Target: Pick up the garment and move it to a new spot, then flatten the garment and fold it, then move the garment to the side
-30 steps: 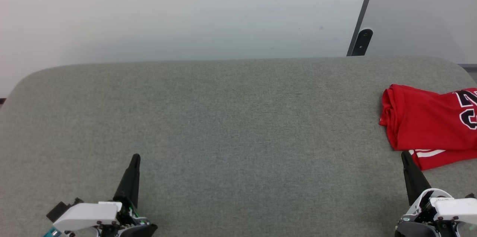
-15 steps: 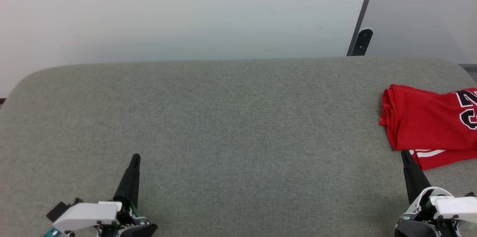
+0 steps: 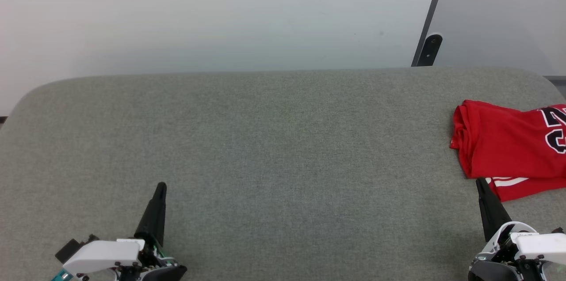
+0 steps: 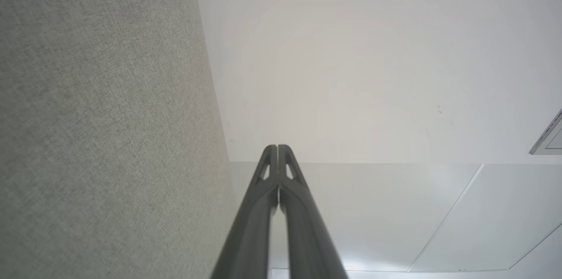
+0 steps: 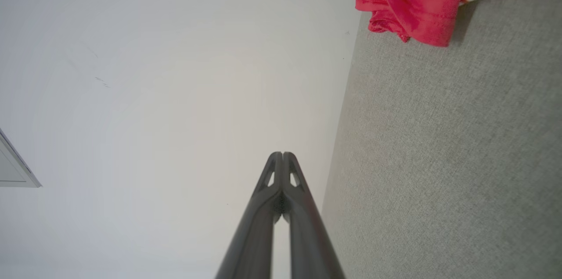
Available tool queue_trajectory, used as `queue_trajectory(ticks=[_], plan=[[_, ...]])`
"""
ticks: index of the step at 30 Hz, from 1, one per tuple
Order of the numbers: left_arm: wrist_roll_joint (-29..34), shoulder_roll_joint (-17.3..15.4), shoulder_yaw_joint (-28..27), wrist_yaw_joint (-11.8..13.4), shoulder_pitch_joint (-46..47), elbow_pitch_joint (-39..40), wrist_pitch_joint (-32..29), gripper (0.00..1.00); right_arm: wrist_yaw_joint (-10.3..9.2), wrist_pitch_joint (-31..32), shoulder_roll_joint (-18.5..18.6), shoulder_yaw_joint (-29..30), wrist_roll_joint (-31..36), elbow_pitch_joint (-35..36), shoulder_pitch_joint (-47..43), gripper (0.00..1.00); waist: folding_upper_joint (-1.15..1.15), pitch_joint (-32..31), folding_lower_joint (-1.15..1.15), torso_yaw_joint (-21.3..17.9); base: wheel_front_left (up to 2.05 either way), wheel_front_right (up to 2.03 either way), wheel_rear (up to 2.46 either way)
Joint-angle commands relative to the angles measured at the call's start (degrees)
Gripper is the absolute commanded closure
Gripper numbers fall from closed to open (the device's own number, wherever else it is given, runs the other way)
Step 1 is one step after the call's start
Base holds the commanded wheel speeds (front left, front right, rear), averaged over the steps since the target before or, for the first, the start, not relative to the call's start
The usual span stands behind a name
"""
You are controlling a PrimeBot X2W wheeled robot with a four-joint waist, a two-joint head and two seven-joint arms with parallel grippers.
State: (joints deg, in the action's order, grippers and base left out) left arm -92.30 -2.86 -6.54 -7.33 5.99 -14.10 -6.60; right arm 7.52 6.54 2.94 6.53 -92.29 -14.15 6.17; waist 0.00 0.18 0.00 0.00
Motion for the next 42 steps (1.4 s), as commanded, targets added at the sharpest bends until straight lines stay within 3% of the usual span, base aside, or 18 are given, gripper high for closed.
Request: queue_trajectory(ticks=[1,42], plan=[[-0.15,0.04,-0.1,-0.33,0.61,-0.08,-0.13,1.0,-0.06,-0.13,-0.18,0.01,-0.22,-0.01,0.19,1.0,0.0,0.0,0.0,0.0,0.0,0.0,0.0],[-0.18,0.04,-0.07,-0.33,0.59,-0.06,-0.09,1.0,-0.06,-0.14,-0.17,0.01,-0.23,-0.01,0.19,1.0,0.0,0.0,0.0,0.0,0.0,0.0,0.0]])
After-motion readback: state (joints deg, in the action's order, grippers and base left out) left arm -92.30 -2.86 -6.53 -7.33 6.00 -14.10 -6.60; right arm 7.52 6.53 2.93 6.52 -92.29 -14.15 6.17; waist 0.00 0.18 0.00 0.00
